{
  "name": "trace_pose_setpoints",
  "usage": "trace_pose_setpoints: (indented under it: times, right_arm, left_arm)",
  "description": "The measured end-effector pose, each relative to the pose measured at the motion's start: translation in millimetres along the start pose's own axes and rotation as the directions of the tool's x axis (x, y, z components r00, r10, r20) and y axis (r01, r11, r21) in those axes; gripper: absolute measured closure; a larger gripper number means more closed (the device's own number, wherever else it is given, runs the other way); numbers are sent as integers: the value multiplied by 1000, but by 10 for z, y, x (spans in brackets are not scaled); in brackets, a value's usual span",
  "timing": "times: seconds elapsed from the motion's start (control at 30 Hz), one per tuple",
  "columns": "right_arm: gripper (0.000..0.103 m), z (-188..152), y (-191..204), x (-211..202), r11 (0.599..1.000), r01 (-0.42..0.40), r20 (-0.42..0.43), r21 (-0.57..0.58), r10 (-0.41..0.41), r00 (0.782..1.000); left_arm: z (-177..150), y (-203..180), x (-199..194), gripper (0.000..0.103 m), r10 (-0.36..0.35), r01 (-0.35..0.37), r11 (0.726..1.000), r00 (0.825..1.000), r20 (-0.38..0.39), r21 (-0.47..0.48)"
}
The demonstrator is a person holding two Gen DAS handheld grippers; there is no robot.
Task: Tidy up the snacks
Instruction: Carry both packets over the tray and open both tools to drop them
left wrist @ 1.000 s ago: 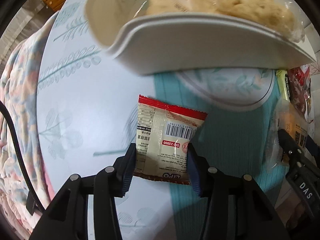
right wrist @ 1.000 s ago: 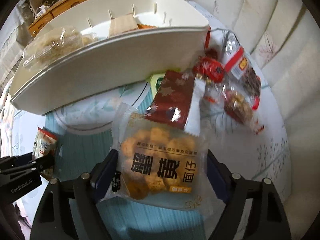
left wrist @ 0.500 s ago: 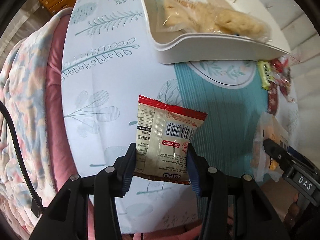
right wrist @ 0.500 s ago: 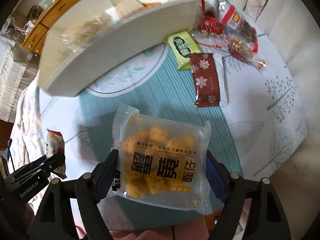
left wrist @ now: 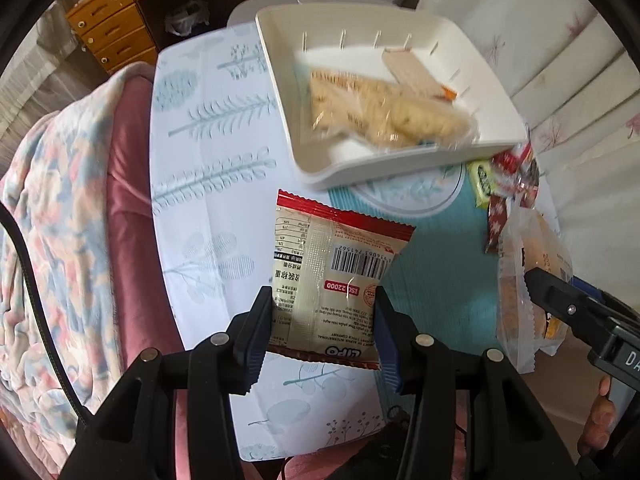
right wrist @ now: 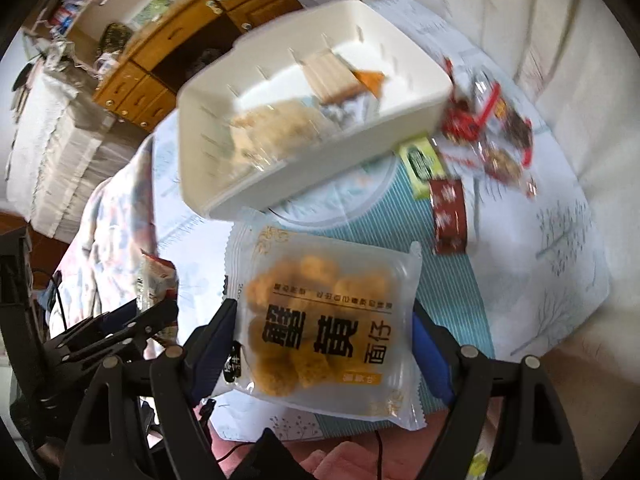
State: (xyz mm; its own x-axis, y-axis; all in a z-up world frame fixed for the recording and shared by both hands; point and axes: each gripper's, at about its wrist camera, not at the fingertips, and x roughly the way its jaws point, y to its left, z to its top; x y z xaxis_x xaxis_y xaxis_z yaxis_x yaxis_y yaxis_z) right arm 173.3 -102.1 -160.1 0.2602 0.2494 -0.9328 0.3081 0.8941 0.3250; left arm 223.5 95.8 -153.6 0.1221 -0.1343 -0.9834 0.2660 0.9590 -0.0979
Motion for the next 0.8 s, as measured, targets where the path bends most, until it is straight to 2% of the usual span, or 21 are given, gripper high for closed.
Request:
trace_pose_setpoints:
  times: [0.4, 0.6, 0.8]
  right_arm:
    - [21, 742, 60, -277, 992, -9, 76, -128, 19, 997]
    - [21, 1098, 17, -247, 980, 6, 105, -197, 16, 994]
    - [21, 1429, -61, -99, 967, 11, 129, -255, 22, 991]
  left_arm:
    - [438, -131, -206, 57, 4, 2, 995, 998, 68, -95]
    - [713, -191, -141, 57, -17, 34, 986, 994, 107, -163]
    - [912, -212, -35, 57, -48, 95, 965, 980, 192, -244]
